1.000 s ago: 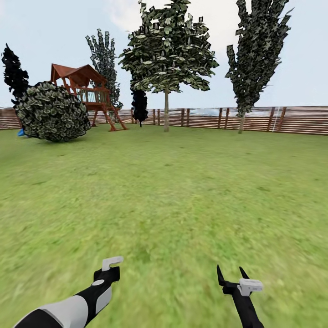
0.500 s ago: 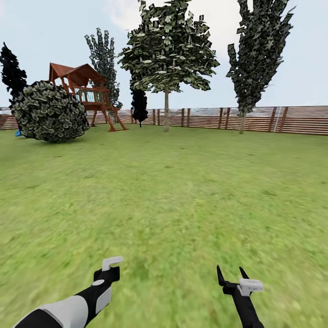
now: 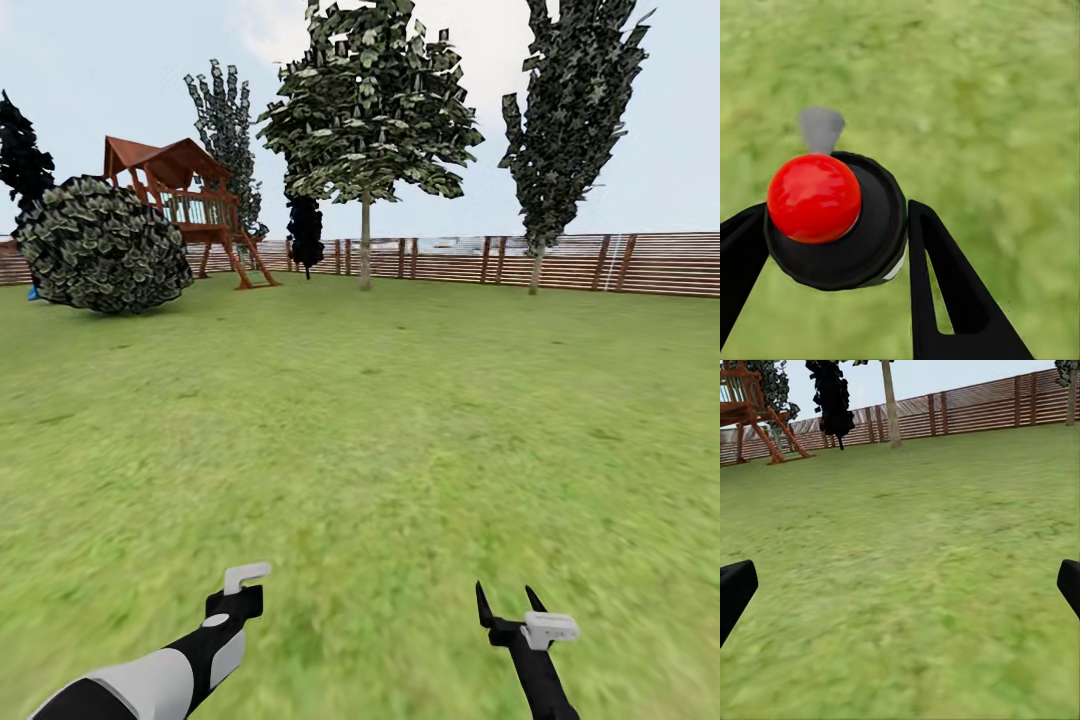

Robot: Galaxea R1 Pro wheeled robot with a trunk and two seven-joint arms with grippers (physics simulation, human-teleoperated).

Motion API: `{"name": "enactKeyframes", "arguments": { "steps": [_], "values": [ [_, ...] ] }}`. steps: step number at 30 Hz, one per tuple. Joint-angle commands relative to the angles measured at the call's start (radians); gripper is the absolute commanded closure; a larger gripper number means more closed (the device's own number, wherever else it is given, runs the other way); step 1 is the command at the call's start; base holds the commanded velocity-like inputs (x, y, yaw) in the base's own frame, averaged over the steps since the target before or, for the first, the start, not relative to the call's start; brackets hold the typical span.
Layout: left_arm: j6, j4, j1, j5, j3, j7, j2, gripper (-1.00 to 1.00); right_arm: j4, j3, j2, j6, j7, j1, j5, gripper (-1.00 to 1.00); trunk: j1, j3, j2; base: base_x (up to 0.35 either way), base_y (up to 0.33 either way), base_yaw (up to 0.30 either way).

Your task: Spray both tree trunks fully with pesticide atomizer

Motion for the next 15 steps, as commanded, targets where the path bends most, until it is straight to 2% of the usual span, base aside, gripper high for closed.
{"name": "enactKeyframes", "arguments": {
  "steps": [1,15],
  "values": [
    [0.0,0.0,0.0,0.0,-0.001,0.0,0.0,1.0,0.0,0.0,0.0,0.0,0.0,0.0,0.0,-1.0,0.0,0.0,0.0,0.337,0.0,0.0],
    [0.0,0.0,0.0,0.0,-0.001,-0.001,-0.006,1.0,0.0,0.0,0.0,0.0,0.0,-0.001,0.0,-1.0,0.0,0.0,0.0,0.337,0.0,0.0]
  ]
}}
